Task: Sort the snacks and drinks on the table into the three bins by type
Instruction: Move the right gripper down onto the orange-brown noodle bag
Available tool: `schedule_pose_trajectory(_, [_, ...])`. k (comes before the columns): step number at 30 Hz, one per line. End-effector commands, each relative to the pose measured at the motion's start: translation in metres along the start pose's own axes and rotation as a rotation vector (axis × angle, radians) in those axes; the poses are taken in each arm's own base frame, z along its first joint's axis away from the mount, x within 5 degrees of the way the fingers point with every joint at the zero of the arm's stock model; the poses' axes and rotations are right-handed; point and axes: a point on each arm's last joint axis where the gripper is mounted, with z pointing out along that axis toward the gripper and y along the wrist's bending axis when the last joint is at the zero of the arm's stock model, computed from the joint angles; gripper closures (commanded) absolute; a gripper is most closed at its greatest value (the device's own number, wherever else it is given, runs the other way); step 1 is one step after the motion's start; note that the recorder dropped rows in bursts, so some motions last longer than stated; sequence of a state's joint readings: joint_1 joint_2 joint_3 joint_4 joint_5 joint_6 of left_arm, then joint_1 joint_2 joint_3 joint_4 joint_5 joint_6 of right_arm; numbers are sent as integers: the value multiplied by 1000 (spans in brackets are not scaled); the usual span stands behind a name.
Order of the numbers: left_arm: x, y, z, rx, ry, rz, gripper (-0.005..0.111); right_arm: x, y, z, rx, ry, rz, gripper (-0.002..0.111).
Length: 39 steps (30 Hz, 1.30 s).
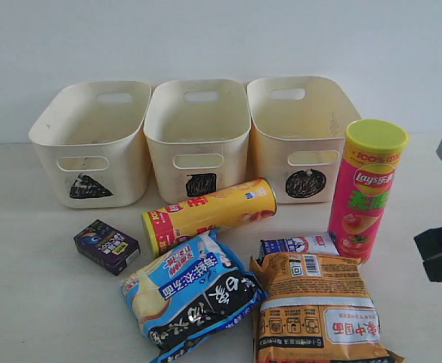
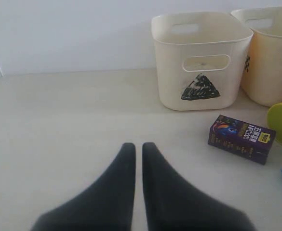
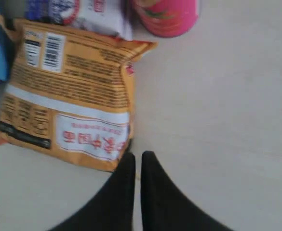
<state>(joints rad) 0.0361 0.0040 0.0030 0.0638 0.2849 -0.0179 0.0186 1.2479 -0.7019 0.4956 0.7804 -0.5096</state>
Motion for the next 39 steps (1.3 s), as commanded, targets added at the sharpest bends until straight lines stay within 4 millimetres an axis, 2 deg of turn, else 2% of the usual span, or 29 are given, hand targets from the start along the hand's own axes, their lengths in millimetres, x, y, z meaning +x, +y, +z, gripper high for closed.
schedule_pose_trajectory(1, [-1, 0, -1, -1, -10, -10, 102, -7, -10, 7, -142, -20, 82, 108])
schedule_pose_trajectory(9, [-1, 0, -1, -1, -10, -10, 102, -4, -37, 26, -288, 47, 229, 108])
schedule_pose_trajectory(12, [-1, 0, -1, -1, -10, -10, 102, -2, -41, 36, -314, 79, 245, 108])
schedule_pose_trajectory(14, [-1, 0, -1, -1, -10, -10, 102, -1, -40, 37, -339, 91, 239, 99])
schedule_pose_trajectory(16, [-1, 0, -1, -1, -10, -10, 102, -2, -36, 39, -336, 94, 223, 72])
schedule_pose_trajectory(18, [-1, 0, -1, -1, -10, -10, 102, -4, -29, 43, -330, 99, 191, 29])
schedule_pose_trajectory(19, [-1, 0, -1, -1, -10, -10, 102, -4, -24, 45, -328, 102, 172, 18])
schedule_pose_trajectory(25, [-1, 0, -1, -1, -10, -10, 102, -9, -6, 55, -284, 91, 77, 16])
schedule_pose_trajectory(31, [-1, 0, -1, -1, -10, -10, 102, -5, -8, 60, -240, 74, 80, 16])
schedule_pose_trajectory(33, [-1, 0, -1, -1, -10, -10, 102, 0, -11, 69, -231, 81, 82, 16])
schedule_pose_trajectory(39, [-1, 0, -1, -1, -10, -10, 102, 0, -13, 83, -275, 87, 122, 16])
